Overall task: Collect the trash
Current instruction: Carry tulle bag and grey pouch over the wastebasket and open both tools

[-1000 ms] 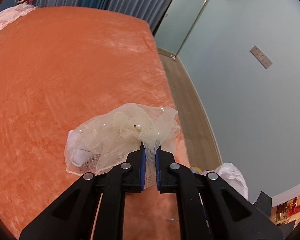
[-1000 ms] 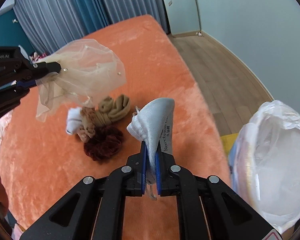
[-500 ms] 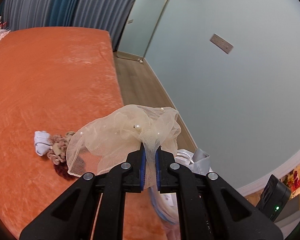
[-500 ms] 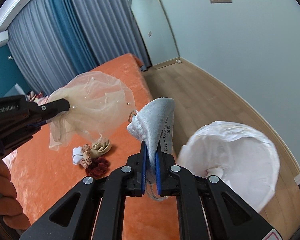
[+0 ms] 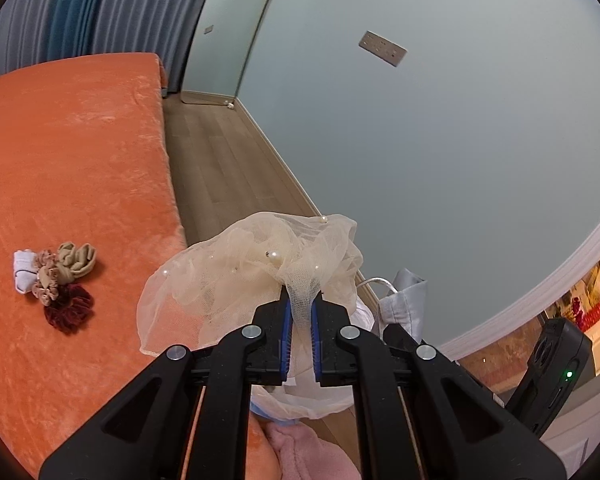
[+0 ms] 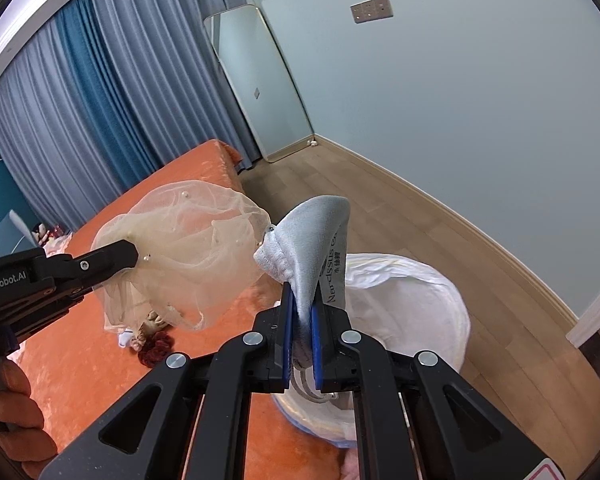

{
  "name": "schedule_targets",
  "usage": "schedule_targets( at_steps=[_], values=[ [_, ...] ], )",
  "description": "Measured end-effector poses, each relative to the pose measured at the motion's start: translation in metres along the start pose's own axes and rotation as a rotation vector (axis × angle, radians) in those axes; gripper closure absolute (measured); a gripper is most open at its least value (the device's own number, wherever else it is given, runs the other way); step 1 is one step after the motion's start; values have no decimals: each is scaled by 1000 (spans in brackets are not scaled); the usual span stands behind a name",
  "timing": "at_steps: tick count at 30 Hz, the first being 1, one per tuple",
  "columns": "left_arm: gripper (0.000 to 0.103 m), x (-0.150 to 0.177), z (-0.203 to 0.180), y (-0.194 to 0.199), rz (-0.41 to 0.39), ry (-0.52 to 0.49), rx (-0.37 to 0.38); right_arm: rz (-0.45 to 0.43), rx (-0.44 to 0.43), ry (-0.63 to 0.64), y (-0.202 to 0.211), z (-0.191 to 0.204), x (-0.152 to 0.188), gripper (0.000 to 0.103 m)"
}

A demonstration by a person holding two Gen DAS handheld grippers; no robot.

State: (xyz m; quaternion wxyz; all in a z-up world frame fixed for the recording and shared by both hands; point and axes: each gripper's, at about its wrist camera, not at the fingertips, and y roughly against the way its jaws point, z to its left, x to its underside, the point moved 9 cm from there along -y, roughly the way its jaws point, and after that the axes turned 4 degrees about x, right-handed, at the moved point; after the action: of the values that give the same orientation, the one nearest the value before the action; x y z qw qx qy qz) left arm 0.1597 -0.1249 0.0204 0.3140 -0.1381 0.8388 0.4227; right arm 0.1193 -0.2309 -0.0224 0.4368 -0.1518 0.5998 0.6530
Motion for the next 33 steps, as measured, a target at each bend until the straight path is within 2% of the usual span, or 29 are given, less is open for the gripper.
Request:
schedule_targets(
  at_steps=[8,9,10,12,14,16,19,24,28,33],
  values=[
    [94,8,-18,-17,21,-18,32,4,24,-20,2,-12,3,95],
    [90,9,-18,-17,14,-18,33,5,26,-20,2,-12,3,94],
    [79,9,-19,-19,14,-21,30,8,29,-17,0,-12,3,90],
    [66,10,-18,-23,17,-16,14,6,44,-13,-2,-11,1,89],
    [64,10,-15,-25,17,-8,13,11,50,-6,-4,-9,0,88],
    [56,11,-13,-26,23,-1,11,12,50,-6,-4,-9,0,82],
    [55,11,-9,-26,21,-1,3,1,50,-6,-1,-8,0,76],
    [55,11,-5,-23,17,3,-1,7,42,-1,-3,-10,1,75],
    [55,11,-2,-19,11,3,-5,7,38,5,-1,-7,0,69],
    [55,11,3,-14,5,12,-9,1,33,16,3,-1,-1,68]
  ],
)
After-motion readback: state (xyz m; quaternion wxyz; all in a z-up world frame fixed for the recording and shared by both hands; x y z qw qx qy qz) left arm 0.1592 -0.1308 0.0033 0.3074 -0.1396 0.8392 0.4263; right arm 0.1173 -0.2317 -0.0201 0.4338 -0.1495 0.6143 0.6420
